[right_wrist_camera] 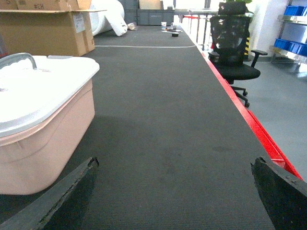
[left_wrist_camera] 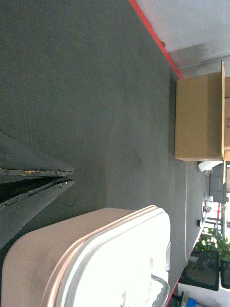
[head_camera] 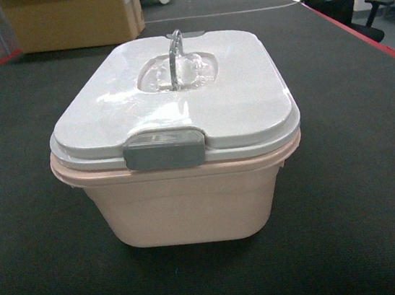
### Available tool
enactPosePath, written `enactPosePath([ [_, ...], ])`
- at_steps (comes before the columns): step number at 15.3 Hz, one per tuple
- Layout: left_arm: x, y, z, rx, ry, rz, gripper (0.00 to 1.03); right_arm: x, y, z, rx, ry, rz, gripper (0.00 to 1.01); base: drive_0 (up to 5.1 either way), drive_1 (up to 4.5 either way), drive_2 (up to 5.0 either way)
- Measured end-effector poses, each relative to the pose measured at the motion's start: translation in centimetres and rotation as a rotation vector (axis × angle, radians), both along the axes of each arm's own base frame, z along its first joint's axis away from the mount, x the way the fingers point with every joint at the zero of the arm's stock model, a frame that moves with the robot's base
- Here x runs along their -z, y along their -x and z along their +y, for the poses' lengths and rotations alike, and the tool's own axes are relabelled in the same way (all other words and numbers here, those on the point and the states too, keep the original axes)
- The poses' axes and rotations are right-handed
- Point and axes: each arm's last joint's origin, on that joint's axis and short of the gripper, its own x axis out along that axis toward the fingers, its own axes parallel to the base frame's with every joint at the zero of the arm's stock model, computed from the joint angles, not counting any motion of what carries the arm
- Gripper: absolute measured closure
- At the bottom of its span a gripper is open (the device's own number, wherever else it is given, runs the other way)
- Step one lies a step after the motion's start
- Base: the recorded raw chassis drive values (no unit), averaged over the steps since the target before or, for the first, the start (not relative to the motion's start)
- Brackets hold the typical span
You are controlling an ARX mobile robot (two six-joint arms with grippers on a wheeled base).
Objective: Pick capacitor and pack into box
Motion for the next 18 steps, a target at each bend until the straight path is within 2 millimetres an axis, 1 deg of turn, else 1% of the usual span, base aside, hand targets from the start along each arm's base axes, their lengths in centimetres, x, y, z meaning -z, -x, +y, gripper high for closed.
enactPosePath([
  [4,0.8,1.6,0.0,0.0,0.0,-0.016,1.01,0.0,0.0,0.0,0.0,0.0,0.0,0.03,0.0,0.0,0.0],
  [5,1.4,1.9,0.0,0.0,0.0,-0.014,1.01,0.0,0.0,0.0,0.0,0.0,0.0,0.03,0.0,0.0,0.0],
  [12,1.1,3.5,0.0,0.0,0.0,-0.02,1.01,0.0,0.0,0.0,0.0,0.0,0.0,0.03,0.0,0.0,0.0],
  [18,1.2,4.2,0.0,0.0,0.0,-0.019,1.01,0.0,0.0,0.0,0.0,0.0,0.0,0.03,0.0,0.0,0.0],
])
